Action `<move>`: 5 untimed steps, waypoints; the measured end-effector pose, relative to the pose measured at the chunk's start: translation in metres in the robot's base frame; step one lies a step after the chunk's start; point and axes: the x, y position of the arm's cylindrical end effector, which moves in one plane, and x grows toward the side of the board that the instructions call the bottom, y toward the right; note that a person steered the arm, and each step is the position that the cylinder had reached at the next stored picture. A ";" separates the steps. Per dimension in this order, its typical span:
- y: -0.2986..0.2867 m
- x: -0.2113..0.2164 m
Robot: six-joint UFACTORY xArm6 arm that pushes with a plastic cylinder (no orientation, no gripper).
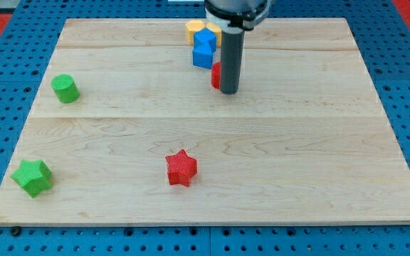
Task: Move the red star diagonally top right to the green star
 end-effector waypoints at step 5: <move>0.016 0.144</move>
